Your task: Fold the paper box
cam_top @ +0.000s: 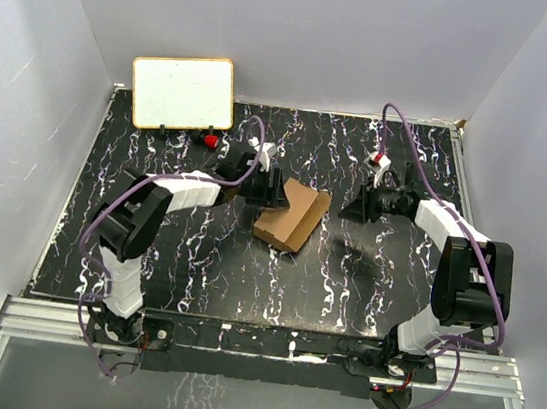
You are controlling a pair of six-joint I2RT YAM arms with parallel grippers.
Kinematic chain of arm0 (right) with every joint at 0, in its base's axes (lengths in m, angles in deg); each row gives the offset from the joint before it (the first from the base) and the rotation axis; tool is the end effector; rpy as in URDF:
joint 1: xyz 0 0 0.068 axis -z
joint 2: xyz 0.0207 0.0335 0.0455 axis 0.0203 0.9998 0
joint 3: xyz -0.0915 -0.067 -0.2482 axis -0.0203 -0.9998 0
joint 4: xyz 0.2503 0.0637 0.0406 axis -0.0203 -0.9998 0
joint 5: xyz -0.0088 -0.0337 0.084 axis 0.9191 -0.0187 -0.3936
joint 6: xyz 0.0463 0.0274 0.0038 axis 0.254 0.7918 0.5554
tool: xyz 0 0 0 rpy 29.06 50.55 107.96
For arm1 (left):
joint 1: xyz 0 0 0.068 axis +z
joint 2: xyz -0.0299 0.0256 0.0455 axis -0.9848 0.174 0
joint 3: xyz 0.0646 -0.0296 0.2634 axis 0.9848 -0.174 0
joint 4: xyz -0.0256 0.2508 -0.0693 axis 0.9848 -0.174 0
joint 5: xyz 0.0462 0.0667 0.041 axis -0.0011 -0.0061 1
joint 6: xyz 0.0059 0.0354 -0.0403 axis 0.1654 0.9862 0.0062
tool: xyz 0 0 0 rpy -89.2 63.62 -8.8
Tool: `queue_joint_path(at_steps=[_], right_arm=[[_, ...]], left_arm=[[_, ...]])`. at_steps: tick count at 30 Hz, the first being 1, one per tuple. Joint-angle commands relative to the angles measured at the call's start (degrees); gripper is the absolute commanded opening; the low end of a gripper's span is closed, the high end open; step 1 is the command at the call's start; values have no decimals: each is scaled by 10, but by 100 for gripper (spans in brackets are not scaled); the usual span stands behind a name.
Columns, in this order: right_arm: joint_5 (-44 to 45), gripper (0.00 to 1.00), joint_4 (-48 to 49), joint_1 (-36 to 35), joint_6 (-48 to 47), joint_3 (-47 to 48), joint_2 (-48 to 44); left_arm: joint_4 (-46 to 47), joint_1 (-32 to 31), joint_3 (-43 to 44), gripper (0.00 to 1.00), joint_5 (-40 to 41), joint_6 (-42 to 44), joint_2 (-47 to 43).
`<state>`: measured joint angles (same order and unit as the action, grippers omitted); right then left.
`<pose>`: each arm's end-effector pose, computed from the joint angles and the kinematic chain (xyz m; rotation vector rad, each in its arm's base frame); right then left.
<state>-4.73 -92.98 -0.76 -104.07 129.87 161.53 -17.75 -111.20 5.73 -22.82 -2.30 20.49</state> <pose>0.3099 0.0278 0.2025 -0.7312 2.1151 1.0781 0.3376 -0.2203 0.1808 0.2951 2.2438 -1.0051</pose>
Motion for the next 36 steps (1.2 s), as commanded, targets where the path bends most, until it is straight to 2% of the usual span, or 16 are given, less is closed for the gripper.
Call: queue_joint_path(at_steps=[1,8,13,17,20,23,27,32,36], right_arm=[[-27,34,79,21,8,0,-31],[10,34,73,35,-13,10,-33],[22,35,73,55,-15,14,-45],[32,35,78,65,-16,12,-46],[34,36,86,66,-22,14,-34],[37,36,92,66,-29,24,-12],[38,34,98,62,-18,36,30],[80,30,96,21,-4,47,67],[113,27,88,3,9,51,77]], left_arm=[[-68,4,71,60,-62,80,41],[-107,3,176,54,-125,191,110],[-110,-4,235,55,-225,274,147],[-109,-19,255,58,-261,322,155],[-39,-32,214,63,-276,339,119],[81,-43,135,72,-292,370,64],[191,-46,48,76,-271,363,-4],[185,-46,-10,75,-177,313,-89],[161,-41,-83,69,-79,214,-168]])
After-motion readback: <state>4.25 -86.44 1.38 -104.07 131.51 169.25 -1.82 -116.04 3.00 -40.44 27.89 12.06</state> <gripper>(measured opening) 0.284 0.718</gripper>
